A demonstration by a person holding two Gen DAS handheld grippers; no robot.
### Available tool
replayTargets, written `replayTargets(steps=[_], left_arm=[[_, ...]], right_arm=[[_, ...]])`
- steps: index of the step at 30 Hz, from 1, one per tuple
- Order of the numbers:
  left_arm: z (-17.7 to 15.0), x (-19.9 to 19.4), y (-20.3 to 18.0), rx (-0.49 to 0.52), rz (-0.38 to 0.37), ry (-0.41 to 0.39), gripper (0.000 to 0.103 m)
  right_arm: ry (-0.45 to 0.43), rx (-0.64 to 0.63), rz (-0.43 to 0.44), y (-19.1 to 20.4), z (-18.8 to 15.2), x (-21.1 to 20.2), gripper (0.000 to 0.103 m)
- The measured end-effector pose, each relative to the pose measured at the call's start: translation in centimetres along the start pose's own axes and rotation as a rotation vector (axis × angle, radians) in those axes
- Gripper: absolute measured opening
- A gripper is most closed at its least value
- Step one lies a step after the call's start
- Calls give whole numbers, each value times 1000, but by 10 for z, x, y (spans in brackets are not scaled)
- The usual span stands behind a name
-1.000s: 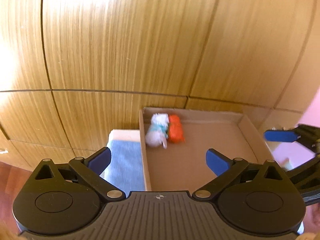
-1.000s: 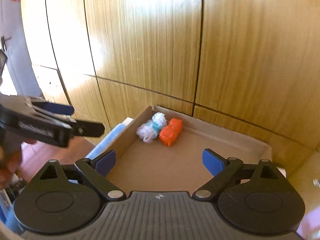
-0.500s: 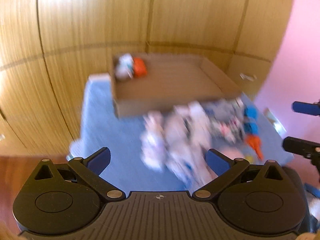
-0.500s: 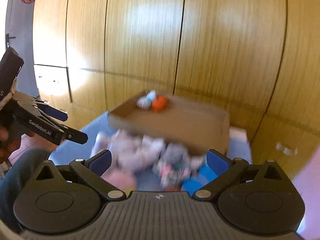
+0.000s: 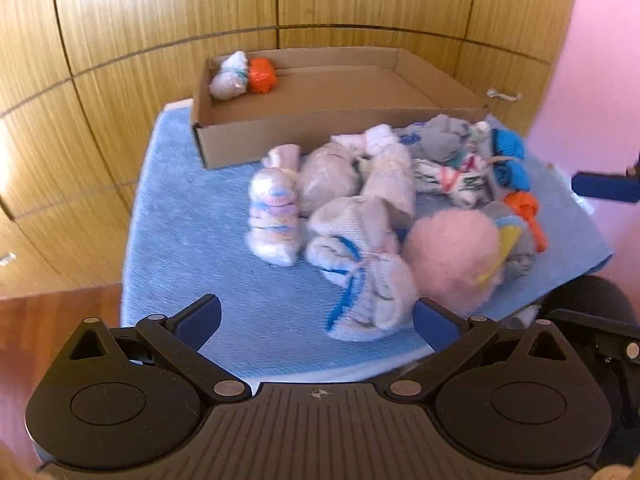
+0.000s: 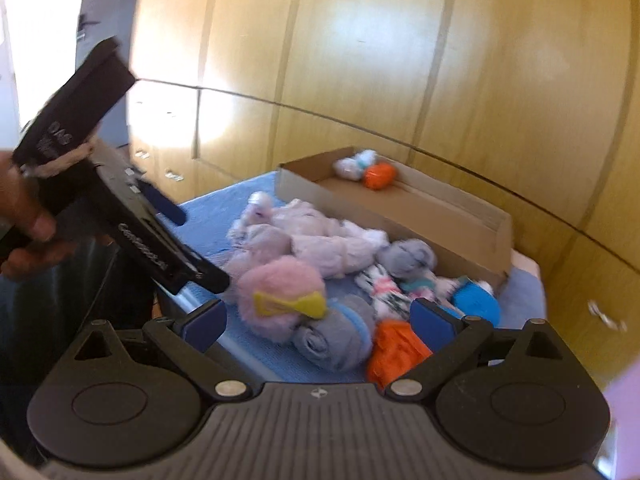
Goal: Organize objects
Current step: 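Move both tools back over the sock pile, then grasp the grey-blue tied sock with left tool while right tool grasps pink fluffy ball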
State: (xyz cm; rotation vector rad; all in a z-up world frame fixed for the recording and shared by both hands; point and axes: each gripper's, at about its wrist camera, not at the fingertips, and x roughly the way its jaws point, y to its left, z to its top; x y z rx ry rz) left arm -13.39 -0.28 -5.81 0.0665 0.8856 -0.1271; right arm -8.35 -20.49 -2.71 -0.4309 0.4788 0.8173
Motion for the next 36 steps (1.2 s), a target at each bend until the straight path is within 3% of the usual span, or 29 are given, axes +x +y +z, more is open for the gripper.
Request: replayTargets(steps=[9, 12, 14, 20, 23, 36], left_arm=[[0, 1, 5, -16, -25, 18, 103], [0, 0, 5, -19, -41, 18, 103], [0, -3, 6, -28, -49, 17, 103], [0, -13, 13, -42, -60, 13, 103], [0, -10, 11, -41, -57, 22, 103], [15, 20, -19, -32, -71, 11, 99]], right_arm=[[69, -240, 157, 3, 18, 61, 93], [110, -252, 216, -3, 18, 72, 83], [139, -251, 248, -8, 19, 80, 70], [178, -216, 310, -19, 23, 91, 46], [169, -199, 322, -23, 23, 85, 41], [9, 97, 240, -98, 30, 22, 41]])
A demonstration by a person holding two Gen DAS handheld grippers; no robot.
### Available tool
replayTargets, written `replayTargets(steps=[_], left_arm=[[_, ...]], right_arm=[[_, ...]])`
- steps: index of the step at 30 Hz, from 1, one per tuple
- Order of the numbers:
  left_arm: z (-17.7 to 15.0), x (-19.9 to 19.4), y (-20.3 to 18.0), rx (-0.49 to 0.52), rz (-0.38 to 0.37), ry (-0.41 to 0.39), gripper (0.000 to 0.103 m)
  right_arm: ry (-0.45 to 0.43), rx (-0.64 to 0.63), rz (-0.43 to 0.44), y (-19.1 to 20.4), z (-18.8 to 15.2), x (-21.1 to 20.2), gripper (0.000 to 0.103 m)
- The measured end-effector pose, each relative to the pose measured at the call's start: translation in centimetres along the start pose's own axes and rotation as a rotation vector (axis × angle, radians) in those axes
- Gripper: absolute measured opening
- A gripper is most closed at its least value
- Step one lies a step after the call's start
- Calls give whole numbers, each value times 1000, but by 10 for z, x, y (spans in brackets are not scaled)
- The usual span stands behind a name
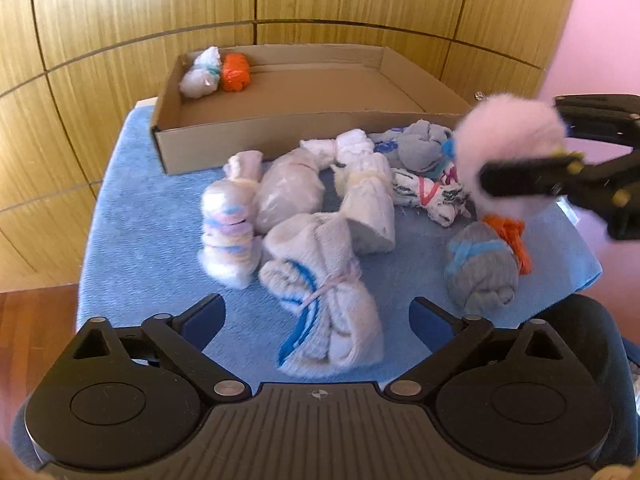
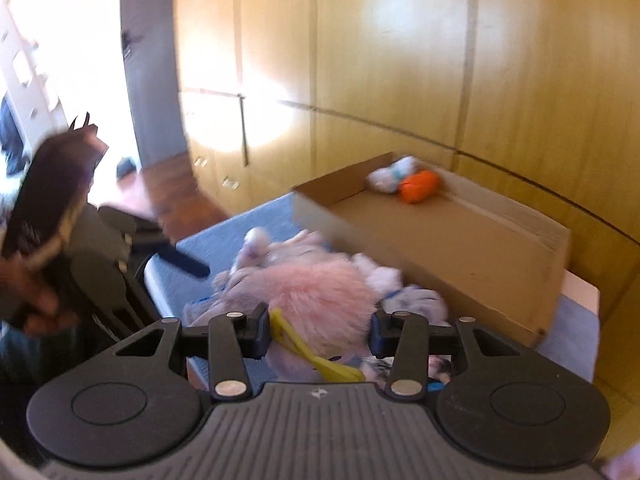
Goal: Organize objects
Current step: 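Grasp the grey-blue tied sock with left tool while right tool grasps pink fluffy ball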
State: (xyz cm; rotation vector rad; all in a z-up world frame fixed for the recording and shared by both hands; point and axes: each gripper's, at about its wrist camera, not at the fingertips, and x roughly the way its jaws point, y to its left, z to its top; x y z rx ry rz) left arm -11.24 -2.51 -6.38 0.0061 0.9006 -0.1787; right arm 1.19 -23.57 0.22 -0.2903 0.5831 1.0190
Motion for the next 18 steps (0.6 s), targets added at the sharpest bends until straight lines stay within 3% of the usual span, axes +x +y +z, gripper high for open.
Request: replayTargets(steps=[2, 4, 7, 13, 18], left_arm=[[0, 4, -3, 11, 6, -6, 92], [0, 8, -4, 1, -8, 10, 76], [0, 10, -4, 16, 9, -4, 67], [0, 7, -2, -8, 6, -10, 52], [-3, 4, 0, -23, -9, -2, 49]], right_arm=[[-17, 32, -19, -8, -4, -8, 41], [-30, 63, -46, -12, -8, -15, 41], [-53, 92, -53, -12, -14, -24, 42], [-58, 140, -62, -16, -22, -32, 42], [-55, 162, -65, -19, -24, -33, 42]])
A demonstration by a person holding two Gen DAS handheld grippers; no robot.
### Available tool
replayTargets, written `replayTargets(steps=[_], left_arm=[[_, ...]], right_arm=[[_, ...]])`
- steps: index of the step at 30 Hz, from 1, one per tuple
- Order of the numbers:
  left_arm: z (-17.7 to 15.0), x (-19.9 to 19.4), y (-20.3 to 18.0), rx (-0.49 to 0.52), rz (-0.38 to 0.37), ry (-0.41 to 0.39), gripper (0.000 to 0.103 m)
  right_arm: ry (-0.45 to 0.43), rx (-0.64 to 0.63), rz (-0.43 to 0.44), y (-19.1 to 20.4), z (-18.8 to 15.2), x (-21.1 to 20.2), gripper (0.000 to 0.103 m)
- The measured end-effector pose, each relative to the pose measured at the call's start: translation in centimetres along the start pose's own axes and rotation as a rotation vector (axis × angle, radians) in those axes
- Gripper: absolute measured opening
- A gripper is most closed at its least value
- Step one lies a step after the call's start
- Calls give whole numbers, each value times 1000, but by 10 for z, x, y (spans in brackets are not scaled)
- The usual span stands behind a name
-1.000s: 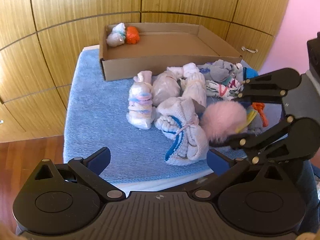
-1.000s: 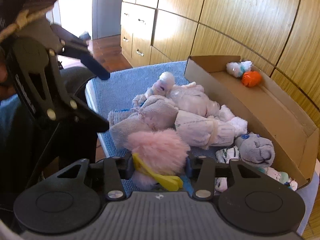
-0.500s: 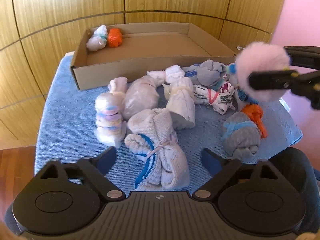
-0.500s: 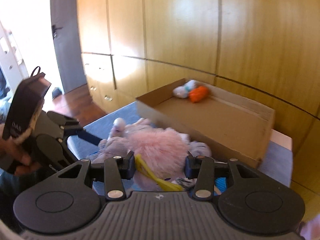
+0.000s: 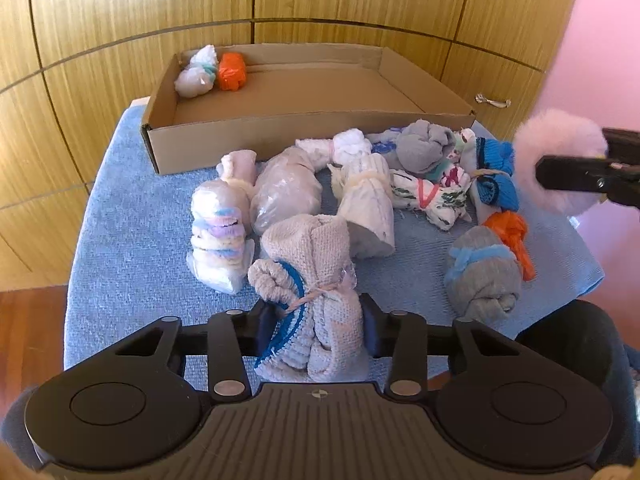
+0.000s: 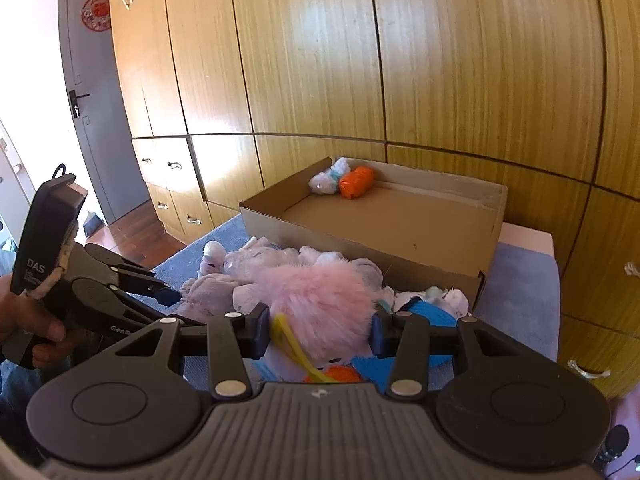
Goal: Organize objects
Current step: 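Grasp the grey-blue tied sock with left tool while right tool grasps pink fluffy ball, then lower both held items into the tray beside the bundles and release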
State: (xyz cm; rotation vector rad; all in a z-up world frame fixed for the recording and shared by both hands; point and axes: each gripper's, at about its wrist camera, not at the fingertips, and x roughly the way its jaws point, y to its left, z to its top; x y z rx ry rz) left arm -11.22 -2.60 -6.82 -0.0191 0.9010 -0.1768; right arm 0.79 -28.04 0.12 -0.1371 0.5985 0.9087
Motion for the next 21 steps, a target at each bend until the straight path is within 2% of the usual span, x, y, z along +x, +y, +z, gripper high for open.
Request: replayTargets(steps=[9, 13, 16, 21], left_arm=[[1, -11, 5, -39, -62, 29, 49], [8, -27, 7, -49, -79, 7, 49], [27, -42, 10, -35, -82, -32, 49], [85, -60, 21, -10, -66, -120, 49]], right_arm=[[-25, -8, -4, -1, 9, 1, 42], [-38, -10, -8, -4, 18, -1, 42], [-55, -11, -14, -8, 30, -4, 42], [-94, -20, -38, -13, 65, -4, 42]])
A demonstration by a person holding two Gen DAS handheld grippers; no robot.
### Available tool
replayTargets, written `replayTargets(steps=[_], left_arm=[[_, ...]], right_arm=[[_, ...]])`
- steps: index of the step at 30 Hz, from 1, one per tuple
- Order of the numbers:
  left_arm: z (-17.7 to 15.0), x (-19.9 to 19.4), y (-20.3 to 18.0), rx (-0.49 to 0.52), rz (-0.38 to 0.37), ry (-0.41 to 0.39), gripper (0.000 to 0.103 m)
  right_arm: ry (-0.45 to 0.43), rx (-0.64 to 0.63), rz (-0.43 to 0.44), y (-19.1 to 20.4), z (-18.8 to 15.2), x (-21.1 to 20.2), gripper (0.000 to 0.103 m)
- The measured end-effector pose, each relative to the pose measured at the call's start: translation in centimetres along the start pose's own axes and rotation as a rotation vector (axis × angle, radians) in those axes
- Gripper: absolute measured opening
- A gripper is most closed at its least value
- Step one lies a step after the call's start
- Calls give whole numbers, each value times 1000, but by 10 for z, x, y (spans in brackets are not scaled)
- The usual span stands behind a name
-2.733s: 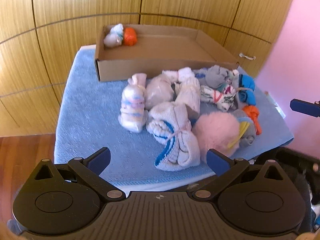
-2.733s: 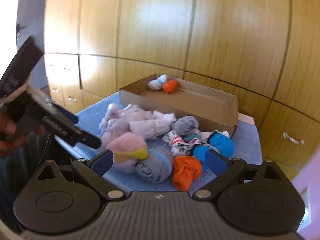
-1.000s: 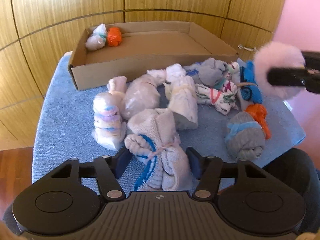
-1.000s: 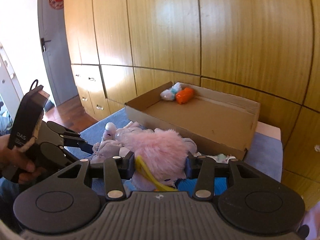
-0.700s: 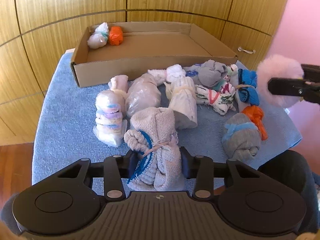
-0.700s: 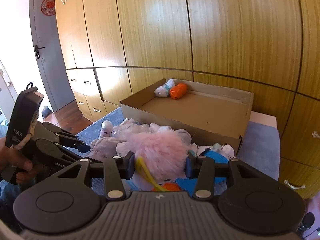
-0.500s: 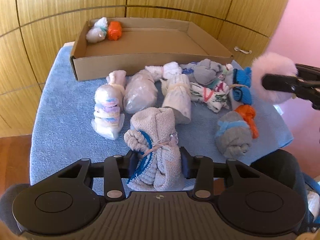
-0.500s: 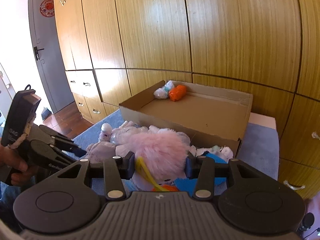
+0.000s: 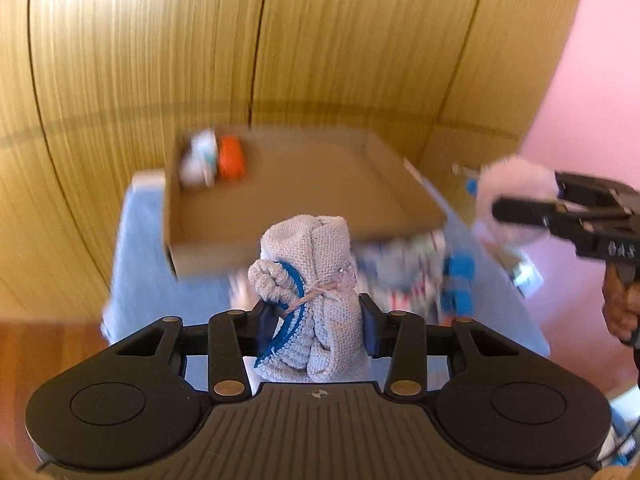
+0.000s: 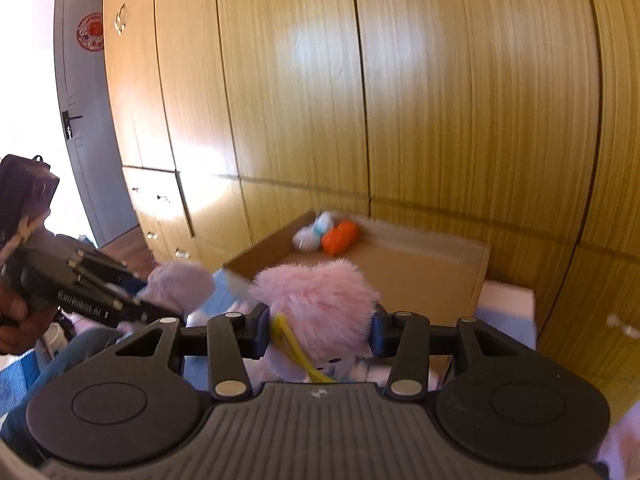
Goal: Organize objects
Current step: 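Lower both held items into the tray beside the bundles and release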
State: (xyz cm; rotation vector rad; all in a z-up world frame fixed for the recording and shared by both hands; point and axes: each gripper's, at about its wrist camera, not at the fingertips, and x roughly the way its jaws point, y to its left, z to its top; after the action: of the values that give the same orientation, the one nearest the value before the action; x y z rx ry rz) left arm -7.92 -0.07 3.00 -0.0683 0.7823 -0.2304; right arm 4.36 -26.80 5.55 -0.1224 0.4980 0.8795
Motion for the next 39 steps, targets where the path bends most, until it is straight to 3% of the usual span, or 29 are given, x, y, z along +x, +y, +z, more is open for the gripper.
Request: replayTargets(steps=[5, 15, 27, 39], left_arm=[[58, 12, 10, 10, 13, -57, 49], [123, 103, 13, 63, 35, -15, 49], [134, 219, 30, 76, 94, 109, 49], [123, 273, 37, 76, 123, 165, 50]], right_arm=[[-18, -31, -42, 0, 40, 17, 43], [57, -82, -101, -21, 76, 90, 43], [207, 46, -128, -70, 56, 192, 43], [347, 179, -169, -99, 26, 262, 43]])
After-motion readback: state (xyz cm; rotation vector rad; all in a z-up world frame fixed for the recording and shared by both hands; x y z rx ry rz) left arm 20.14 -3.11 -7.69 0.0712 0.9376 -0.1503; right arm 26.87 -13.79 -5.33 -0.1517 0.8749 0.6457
